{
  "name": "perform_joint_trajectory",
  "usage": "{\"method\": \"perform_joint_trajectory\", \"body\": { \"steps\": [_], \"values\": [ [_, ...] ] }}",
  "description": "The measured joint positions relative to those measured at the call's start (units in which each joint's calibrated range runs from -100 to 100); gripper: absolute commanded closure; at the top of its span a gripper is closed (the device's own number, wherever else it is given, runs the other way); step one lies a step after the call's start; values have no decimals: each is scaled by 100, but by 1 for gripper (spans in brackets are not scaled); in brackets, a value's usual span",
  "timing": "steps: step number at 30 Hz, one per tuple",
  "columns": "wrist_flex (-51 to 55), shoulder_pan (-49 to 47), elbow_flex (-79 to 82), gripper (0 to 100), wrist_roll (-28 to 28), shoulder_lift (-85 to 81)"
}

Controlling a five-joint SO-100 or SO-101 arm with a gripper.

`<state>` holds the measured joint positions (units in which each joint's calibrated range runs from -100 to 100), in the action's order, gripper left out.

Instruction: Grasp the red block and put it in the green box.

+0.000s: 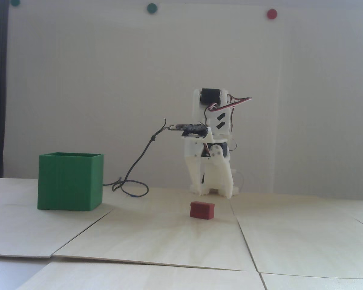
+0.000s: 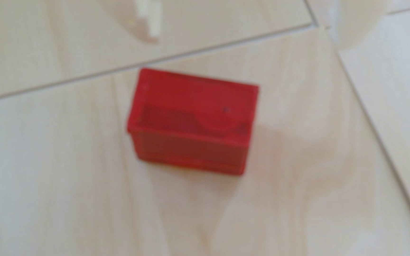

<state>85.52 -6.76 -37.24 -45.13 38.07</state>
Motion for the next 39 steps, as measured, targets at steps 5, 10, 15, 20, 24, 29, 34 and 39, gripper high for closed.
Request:
{"method": "perform_joint_trajectory", "body": {
  "steps": [5, 10, 15, 20, 24, 29, 34, 39],
  "values": [
    [8, 8, 0, 75, 0, 0],
    [8, 92, 0, 75, 0, 0],
    [8, 222, 0, 75, 0, 0],
    [8, 245, 0, 75, 0, 0],
    [8, 329, 0, 75, -10, 0],
    [8, 352, 0, 75, -195, 0],
    [58, 352, -260, 75, -226, 0],
    [58, 352, -474, 75, -226, 0]
  ]
}}
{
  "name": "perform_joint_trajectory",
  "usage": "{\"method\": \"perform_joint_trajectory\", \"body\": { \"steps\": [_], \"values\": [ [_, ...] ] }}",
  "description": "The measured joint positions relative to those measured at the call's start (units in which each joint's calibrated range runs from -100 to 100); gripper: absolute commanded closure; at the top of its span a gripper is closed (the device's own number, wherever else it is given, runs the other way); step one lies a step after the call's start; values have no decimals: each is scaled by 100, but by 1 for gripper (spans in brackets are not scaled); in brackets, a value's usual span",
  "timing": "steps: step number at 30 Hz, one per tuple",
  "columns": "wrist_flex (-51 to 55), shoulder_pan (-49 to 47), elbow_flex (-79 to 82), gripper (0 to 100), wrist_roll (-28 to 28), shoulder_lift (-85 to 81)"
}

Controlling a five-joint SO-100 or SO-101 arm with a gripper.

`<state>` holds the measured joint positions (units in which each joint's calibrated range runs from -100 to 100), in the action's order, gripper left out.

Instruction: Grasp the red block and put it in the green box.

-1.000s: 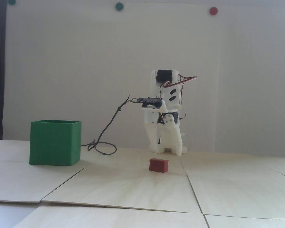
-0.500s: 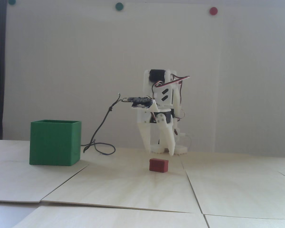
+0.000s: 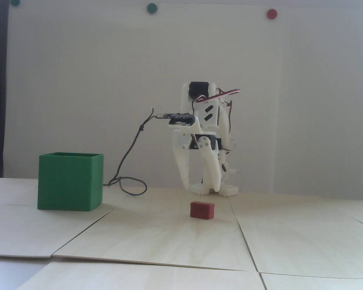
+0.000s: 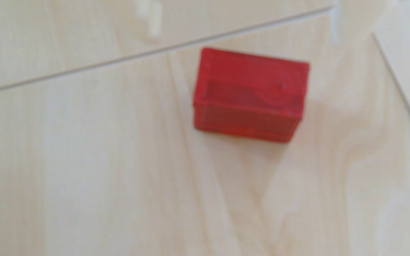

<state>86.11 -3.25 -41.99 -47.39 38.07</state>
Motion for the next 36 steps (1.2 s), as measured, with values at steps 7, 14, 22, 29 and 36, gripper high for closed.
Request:
{"method": "perform_joint_trajectory", "body": {
  "steps": [7, 14, 22, 29, 36],
  "values": [
    [0, 0, 0, 75, 0, 0],
    [0, 0, 770, 75, 0, -340],
    [0, 0, 913, 75, 0, -432],
    [-499, 0, 913, 75, 0, -432],
    [-899, 0, 913, 75, 0, -432]
  ]
}}
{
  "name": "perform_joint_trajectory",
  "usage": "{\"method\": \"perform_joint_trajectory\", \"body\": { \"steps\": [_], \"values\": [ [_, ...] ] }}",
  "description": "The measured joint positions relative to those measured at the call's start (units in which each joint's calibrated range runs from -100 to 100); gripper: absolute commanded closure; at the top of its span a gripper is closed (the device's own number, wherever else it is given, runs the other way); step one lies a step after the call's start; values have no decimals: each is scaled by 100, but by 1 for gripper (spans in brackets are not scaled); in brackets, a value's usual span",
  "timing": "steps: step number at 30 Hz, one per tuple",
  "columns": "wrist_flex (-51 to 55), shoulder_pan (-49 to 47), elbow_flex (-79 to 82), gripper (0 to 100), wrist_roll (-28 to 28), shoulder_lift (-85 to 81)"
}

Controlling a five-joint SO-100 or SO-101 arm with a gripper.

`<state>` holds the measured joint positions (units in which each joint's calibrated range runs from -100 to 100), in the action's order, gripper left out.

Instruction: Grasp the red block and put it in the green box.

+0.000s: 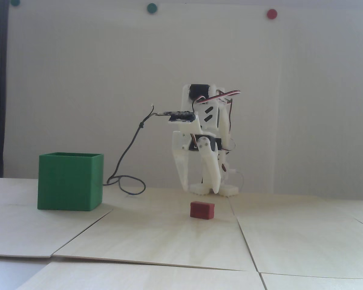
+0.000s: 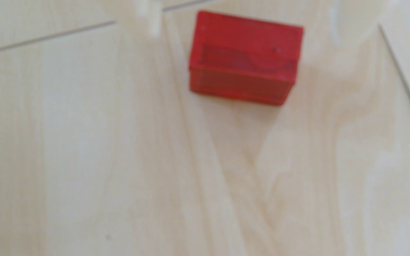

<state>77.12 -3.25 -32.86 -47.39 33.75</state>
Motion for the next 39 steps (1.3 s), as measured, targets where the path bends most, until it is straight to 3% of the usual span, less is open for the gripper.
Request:
{"method": "perform_joint_trajectory", "body": {
  "steps": [39],
  "values": [
    [0, 0, -340, 75, 0, 1029]
  ]
}}
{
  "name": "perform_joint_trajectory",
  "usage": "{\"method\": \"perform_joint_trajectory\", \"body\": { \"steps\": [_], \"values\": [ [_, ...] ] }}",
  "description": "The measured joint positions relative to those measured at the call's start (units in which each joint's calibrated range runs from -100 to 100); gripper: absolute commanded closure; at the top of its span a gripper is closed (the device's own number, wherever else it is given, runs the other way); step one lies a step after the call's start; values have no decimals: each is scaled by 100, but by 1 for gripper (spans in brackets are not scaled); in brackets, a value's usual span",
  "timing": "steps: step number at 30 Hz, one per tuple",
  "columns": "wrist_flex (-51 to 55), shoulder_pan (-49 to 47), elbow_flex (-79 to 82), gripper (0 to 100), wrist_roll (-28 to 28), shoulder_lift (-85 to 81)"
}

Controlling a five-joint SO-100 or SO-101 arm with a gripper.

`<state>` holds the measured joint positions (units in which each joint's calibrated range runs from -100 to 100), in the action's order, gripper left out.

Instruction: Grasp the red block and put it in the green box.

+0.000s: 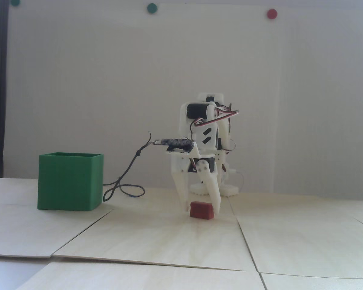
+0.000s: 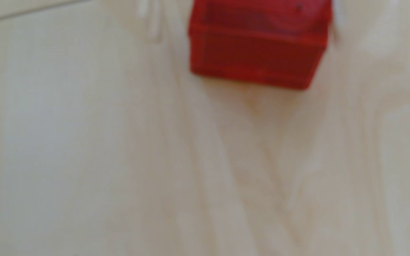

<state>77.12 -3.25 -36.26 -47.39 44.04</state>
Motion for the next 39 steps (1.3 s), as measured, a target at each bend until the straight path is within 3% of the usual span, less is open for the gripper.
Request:
{"method": "perform_joint_trajectory", "body": {
  "steps": [12, 14, 18, 33, 39],
  "values": [
    [0, -8, 0, 75, 0, 33],
    [0, -8, 0, 80, 0, 33],
    [-8, -8, 0, 100, 0, 33],
    [-58, -23, -72, 98, 0, 8],
    [-50, -8, -72, 98, 128, -1038]
  ]
}}
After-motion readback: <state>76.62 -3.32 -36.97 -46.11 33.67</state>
